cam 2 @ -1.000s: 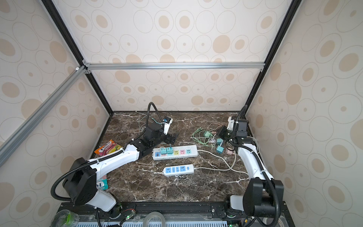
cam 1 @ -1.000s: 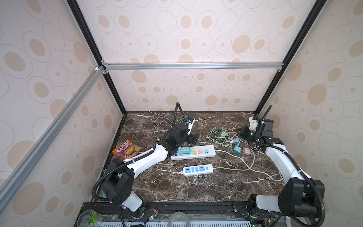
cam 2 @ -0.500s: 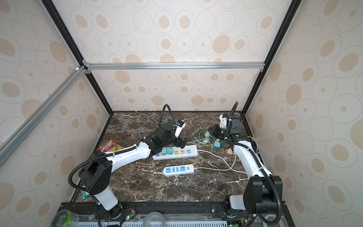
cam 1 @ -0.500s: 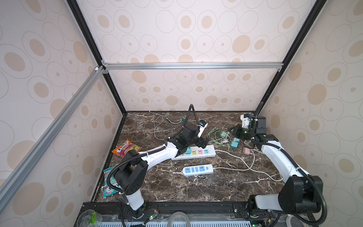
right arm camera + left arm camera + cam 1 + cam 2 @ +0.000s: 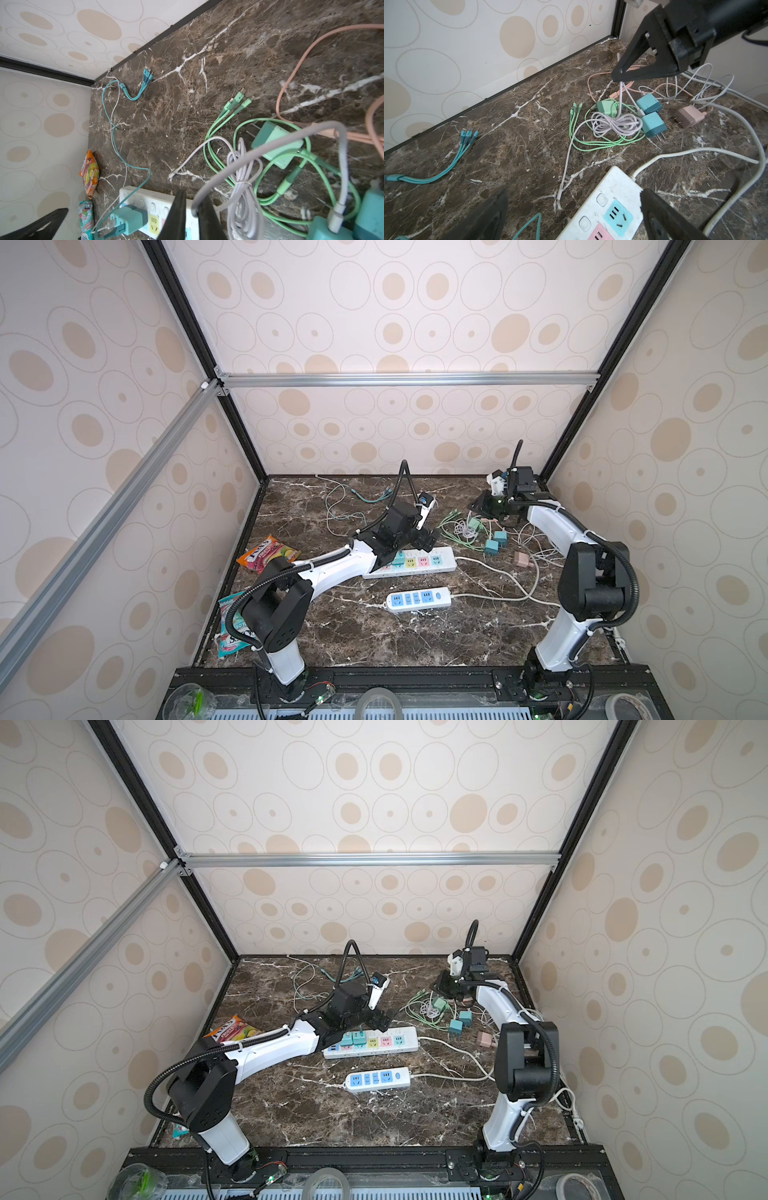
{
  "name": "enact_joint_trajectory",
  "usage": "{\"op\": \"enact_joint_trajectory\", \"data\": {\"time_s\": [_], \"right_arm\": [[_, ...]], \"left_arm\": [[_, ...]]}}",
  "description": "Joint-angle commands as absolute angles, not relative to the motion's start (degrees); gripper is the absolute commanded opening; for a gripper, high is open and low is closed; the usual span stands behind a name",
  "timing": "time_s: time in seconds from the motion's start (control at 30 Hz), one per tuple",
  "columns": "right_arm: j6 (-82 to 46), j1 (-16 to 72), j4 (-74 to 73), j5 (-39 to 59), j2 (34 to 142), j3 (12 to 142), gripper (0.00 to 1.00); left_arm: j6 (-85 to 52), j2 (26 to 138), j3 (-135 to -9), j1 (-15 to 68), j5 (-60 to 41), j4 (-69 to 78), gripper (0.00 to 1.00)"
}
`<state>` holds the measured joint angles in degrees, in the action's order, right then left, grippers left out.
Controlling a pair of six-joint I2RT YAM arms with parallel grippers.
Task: Insert the plug
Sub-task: 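Lower the right gripper and grasp the teal charger in the cable pile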
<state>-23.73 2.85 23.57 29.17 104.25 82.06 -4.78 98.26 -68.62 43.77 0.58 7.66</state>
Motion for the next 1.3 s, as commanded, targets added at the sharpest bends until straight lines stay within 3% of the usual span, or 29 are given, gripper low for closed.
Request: {"op": "enact_joint_trajectory", "data": {"time_s": [0.0, 0.23, 0.33, 0.4, 0.6, 0.8, 1.0, 1.27], "right_arm": [[-19.3, 3.3, 29.8, 26.1, 104.1, 84.4, 0.25], [-14.6, 3.3, 36.8, 17.9, 97.6, 81.6, 0.54], [-12.8, 3.3, 40.8, 13.6, 94.3, 78.8, 0.75], [-12.9, 3.2, 41.7, 7.7, 91.9, 75.7, 0.79], [-13.8, 3.1, 43.0, -3.6, 90.4, 67.7, 0.76], [-15.3, 3.2, 38.2, 4.7, 93.0, 65.3, 0.74], [-18.9, 3.5, 34.7, 1.2, 97.6, 66.2, 0.75], [-18.5, 3.5, 32.4, 2.5, 101.8, 67.0, 0.67]], "left_arm": [[-5.2, 97.7, -69.8, 44.1, 3.3, 6.8, 0.98], [-5.4, 97.6, -69.1, 43.9, 4.9, 7.5, 0.98], [-5.6, 97.9, -68.9, 43.8, 5.4, 7.8, 0.98], [-5.8, 98.0, -68.7, 43.8, 5.7, 8.2, 0.98], [-6.0, 98.4, -68.5, 43.6, 6.5, 8.9, 0.98], [-5.9, 98.2, -68.5, 43.4, 7.2, 8.1, 0.98], [-6.6, 97.7, -67.7, 43.5, 8.0, 7.5, 0.98], [-6.4, 97.1, -67.2, 43.4, 8.9, 6.4, 0.98]]}}
